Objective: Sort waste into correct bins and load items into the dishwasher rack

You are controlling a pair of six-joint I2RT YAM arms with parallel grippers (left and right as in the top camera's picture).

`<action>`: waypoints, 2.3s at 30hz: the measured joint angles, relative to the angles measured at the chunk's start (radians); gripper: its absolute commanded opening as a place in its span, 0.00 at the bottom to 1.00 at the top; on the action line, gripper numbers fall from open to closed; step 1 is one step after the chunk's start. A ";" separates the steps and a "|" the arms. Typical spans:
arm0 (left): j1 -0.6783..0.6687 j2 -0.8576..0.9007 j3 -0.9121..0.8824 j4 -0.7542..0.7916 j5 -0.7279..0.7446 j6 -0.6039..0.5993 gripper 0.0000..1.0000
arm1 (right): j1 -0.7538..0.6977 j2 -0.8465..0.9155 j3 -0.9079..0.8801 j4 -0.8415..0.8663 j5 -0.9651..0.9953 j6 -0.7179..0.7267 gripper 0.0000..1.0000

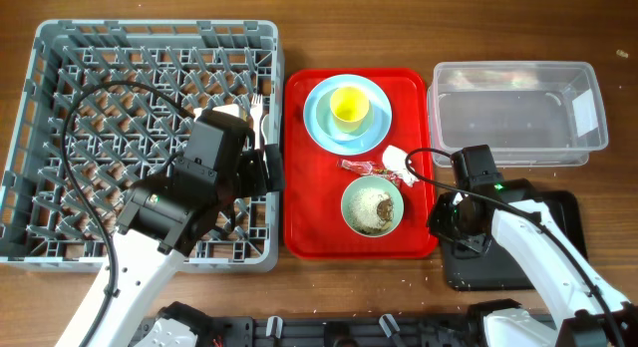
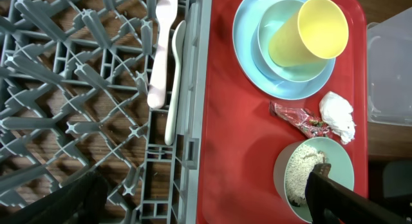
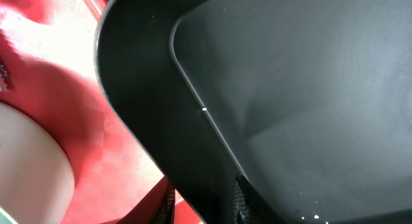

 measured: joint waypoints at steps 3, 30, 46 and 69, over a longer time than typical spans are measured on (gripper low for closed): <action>0.000 0.000 0.000 0.000 0.000 0.000 1.00 | 0.000 0.000 0.002 -0.011 0.000 -0.031 0.17; 0.000 0.000 0.000 0.000 0.000 0.000 1.00 | 0.000 0.000 0.038 0.198 0.086 -0.531 0.04; 0.000 0.000 0.000 0.000 0.000 0.000 1.00 | 0.000 -0.080 0.052 0.127 0.312 -0.017 0.04; 0.000 0.000 0.000 0.000 0.000 0.000 1.00 | -0.001 -0.056 -0.120 0.532 0.123 -0.194 0.05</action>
